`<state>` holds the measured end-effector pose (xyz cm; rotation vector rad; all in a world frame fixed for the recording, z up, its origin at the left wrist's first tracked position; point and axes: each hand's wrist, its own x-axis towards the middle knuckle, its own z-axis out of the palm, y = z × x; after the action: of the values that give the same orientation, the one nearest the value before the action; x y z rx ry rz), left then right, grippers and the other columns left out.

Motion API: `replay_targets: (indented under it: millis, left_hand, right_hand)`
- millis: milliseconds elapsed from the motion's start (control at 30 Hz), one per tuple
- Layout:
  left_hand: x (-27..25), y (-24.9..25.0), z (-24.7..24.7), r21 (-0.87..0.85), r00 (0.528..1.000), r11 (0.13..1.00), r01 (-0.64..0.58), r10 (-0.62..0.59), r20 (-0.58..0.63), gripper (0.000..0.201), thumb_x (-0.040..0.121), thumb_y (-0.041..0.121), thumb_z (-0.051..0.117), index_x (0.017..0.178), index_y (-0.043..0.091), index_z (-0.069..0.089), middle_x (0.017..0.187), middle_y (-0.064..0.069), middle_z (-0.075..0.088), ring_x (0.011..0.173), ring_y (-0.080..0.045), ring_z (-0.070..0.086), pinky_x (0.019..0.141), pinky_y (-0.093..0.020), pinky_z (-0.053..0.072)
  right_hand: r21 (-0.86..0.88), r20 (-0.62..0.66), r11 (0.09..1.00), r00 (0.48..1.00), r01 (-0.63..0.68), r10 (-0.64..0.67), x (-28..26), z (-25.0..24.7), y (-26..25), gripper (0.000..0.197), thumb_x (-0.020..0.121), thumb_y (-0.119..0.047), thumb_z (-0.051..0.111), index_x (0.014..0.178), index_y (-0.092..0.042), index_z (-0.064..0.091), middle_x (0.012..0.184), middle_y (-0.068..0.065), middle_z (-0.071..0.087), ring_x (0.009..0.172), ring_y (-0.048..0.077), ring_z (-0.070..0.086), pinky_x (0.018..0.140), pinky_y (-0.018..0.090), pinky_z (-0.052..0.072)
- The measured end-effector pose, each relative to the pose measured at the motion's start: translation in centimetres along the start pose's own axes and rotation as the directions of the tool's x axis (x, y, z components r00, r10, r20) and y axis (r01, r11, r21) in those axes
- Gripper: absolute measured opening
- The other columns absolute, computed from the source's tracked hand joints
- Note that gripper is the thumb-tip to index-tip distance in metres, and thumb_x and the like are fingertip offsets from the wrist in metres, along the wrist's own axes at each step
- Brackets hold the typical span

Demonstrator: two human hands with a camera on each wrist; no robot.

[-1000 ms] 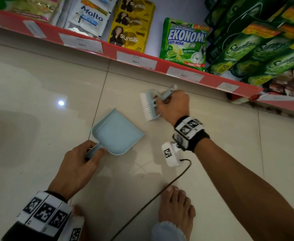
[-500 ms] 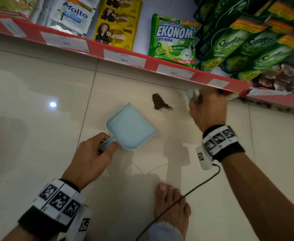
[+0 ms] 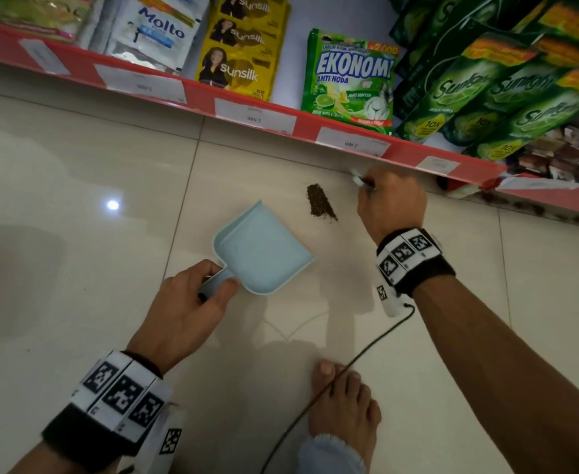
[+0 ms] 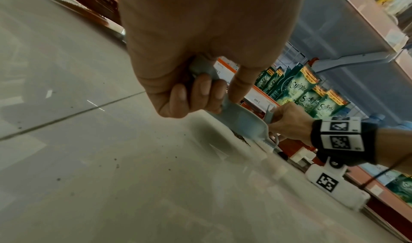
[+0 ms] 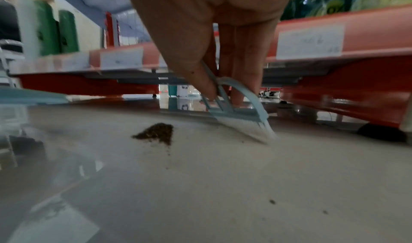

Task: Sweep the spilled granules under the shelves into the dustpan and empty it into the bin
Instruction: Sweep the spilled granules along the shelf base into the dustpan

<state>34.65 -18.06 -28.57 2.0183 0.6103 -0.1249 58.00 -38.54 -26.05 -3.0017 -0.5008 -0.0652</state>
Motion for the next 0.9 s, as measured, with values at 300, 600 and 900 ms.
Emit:
replay_targets:
  millis: [300,600,900]
  left_hand:
    - [0.0,0.3,-0.1,-0.013,1.0,1.0,-0.001,0.001,0.017,0.027,0.089,0.038,0.059,0.072,0.017,0.053,0.056,0.016,0.055,0.049,-0.003,0.048,0.05,-0.025,0.038]
    - [0.1,0.5,0.0,0.015,1.0,1.0,0.003,-0.003,0.027,0.026,0.09,0.038,0.059,0.072,0.019,0.054,0.056,0.019,0.056,0.05,-0.002,0.049,0.05,-0.025,0.037]
    - [-0.2,0.8,-0.4,0.025,0.999,0.999,0.031,-0.031,-0.007,0.027,0.09,0.035,0.061,0.072,0.016,0.054,0.052,0.006,0.048,0.047,-0.003,0.046,0.049,-0.023,0.036]
  right_hand:
    - [0.295,0.072,0.859,0.886,0.419,-0.458,-0.6,0.7,-0.8,0.02,0.089,-0.013,0.066,0.106,-0.014,0.076,0.101,0.009,0.076,0.088,0.031,0.071,0.078,0.041,0.056]
    - [0.221,-0.011,0.877,0.9,0.427,-0.436,1.8,-0.9,0.4,0.026,0.098,-0.025,0.056,0.117,-0.02,0.073,0.111,0.005,0.075,0.093,0.03,0.071,0.078,0.042,0.056]
    - [0.331,0.225,0.717,0.687,0.613,-0.691,2.8,-1.3,-2.2,0.021,0.089,-0.015,0.068,0.108,-0.017,0.076,0.094,0.009,0.077,0.077,0.028,0.072,0.069,0.042,0.056]
